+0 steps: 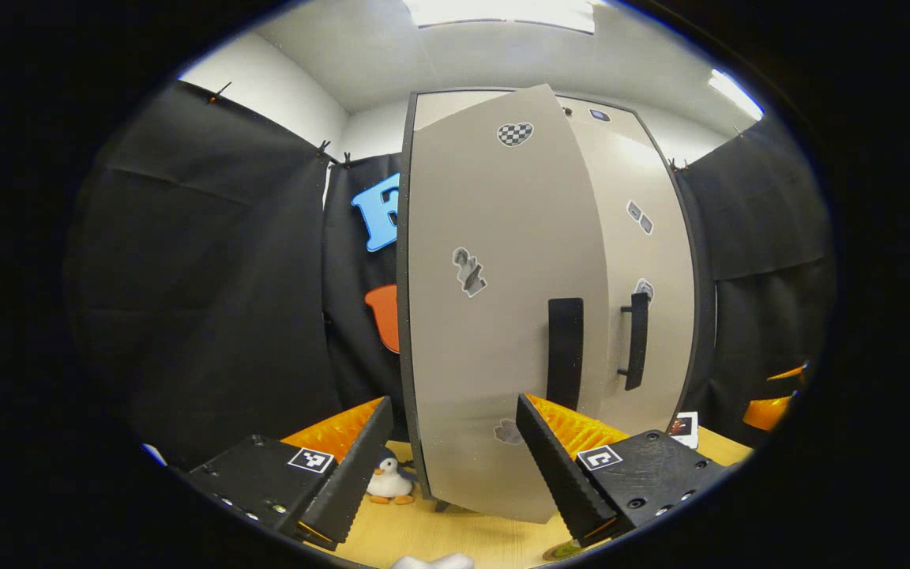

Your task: Grasp the bottle in the cabinet with the left hand and place it on the coaster, then close the right door with the right hand and the left door with the left hand.

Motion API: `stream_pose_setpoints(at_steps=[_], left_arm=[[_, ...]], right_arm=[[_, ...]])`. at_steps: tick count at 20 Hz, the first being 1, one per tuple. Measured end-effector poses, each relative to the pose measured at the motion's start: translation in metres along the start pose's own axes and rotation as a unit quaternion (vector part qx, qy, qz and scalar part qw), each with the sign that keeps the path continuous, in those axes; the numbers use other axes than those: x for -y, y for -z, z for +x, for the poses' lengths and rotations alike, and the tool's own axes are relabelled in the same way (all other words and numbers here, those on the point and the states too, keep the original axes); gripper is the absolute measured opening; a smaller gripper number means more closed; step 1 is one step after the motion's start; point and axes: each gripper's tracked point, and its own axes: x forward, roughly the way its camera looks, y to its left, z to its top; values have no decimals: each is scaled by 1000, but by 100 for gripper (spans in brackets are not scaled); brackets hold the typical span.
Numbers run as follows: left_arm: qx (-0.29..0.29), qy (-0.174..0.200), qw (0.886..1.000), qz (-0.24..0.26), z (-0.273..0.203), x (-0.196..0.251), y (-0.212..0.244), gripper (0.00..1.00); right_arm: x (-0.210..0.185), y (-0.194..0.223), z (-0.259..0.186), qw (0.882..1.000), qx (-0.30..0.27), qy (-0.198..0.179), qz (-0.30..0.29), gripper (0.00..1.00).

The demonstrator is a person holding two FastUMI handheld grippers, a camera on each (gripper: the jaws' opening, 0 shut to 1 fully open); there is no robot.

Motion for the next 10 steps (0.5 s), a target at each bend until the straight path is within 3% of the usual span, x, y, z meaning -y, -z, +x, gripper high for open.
stream_pose_setpoints(at_steps=[10], left_arm=[[-52,1,999,12,-48,11,55,96]], right_arm=[[4,0,1,1000,9,26,7,98]])
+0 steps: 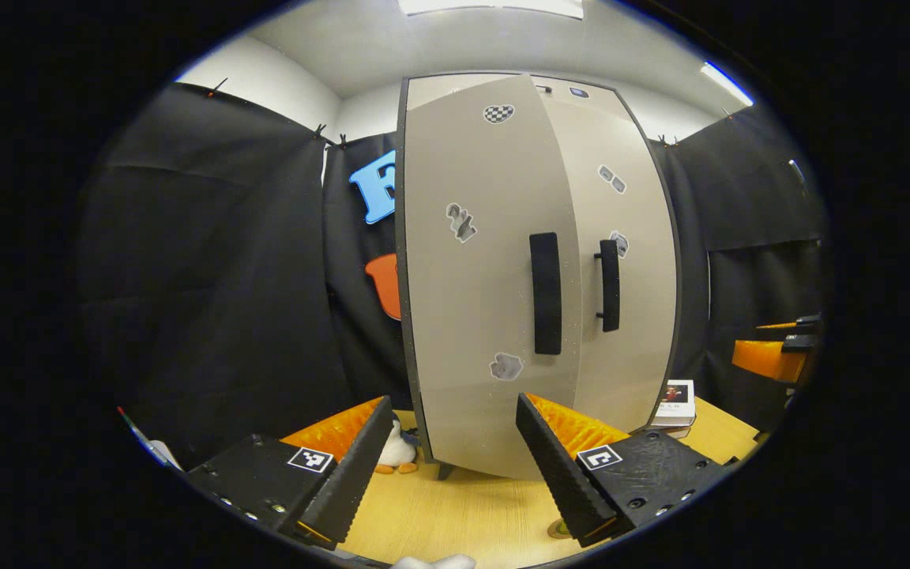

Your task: Grasp the bottle in the cabinet with the left hand and place it on the coaster, then close the right door with the right hand and the left door with the left hand.

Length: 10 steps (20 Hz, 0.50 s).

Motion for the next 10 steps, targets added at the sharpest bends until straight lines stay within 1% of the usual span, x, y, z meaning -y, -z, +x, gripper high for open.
stream_pose_setpoints(at_steps=[1,6,7,8,10], left_arm=[[-2,4,1000,-6,-2,3,5,96],[-8,1,1000,-15,-7,6,21,96],[-9,4,1000,-19,-6,7,22,96],[-9,5,1000,-22,-5,7,22,96],[-7,3,1000,-28,-4,6,21,96]], right_arm=[[0,1,0,1000,-1,3,0,98],[-4,12,-1,1000,-9,9,-5,98],[-5,12,-2,1000,-8,9,-6,98],[-7,11,-3,1000,-7,10,-6,95],[-9,10,-3,1000,-5,11,-8,98]])
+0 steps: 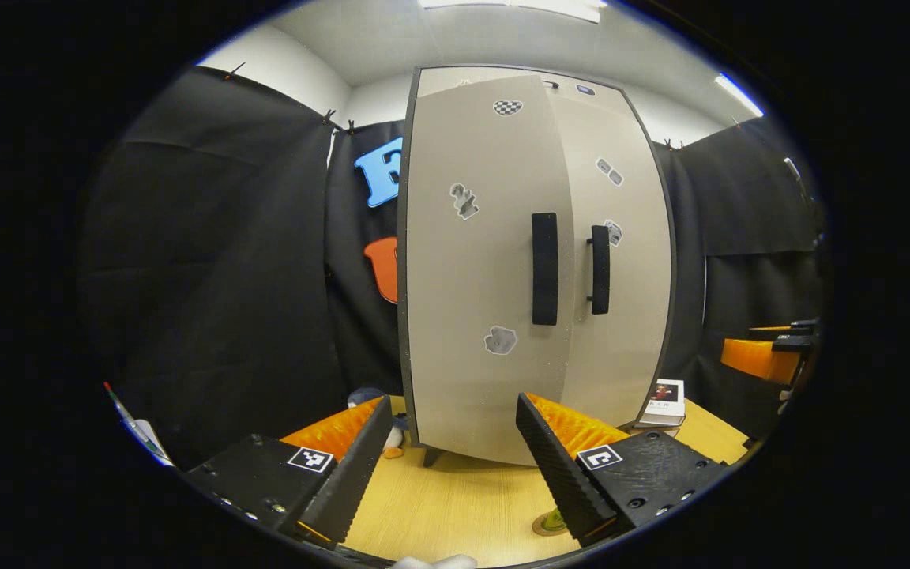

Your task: Grasp the bottle in the cabinet with the left hand and place it on the coaster, then close the right door with the right hand and the left door with the left hand.

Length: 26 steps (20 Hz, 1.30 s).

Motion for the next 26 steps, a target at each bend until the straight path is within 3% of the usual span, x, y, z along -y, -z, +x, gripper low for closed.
stream_pose_setpoints(at_steps=[26], left_arm=[[10,13,1000,10,5,0,-5,96]], right_arm=[[-15,1,1,1000,-4,-3,-4,98]])
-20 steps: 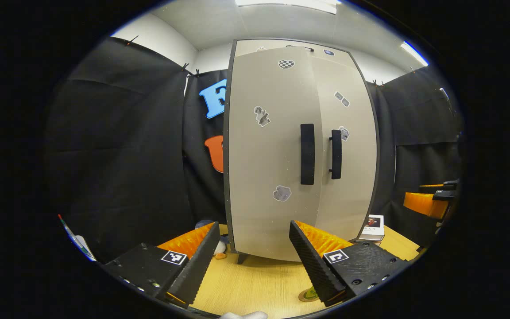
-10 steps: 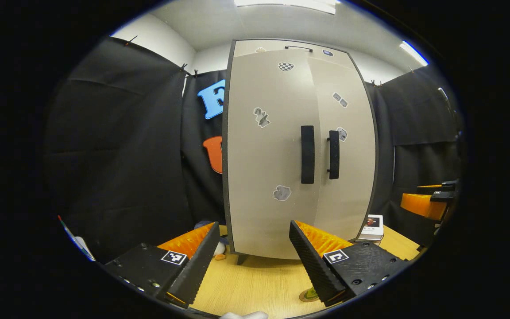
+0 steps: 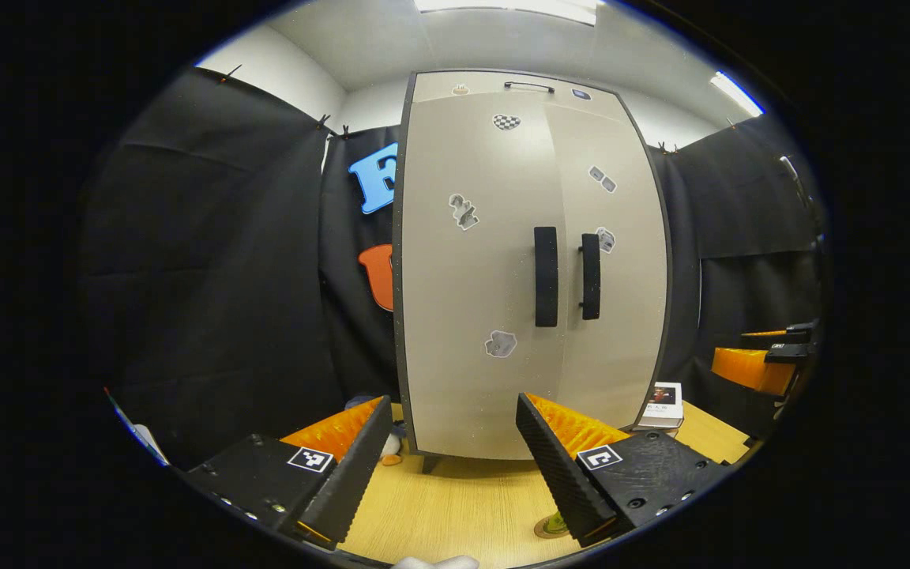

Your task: Grasp the bottle in the cabinet with the left hand and place it on the coaster, then close the right door with the right hand and the left door with the left hand.

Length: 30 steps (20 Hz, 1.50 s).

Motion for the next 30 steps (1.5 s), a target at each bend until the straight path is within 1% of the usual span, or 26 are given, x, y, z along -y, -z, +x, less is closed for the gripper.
stream_pose_setpoints(at_steps=[1,6,30], left_arm=[[-1,1,1000,0,0,0,0,97],[-2,3,1000,5,2,1,0,96],[-2,-1,1000,4,4,0,0,96]], right_arm=[[-1,0,0,1000,-1,-1,1,98],[-2,1,1,1000,-3,-2,-3,98],[-6,-3,3,1000,-2,-7,-7,98]])
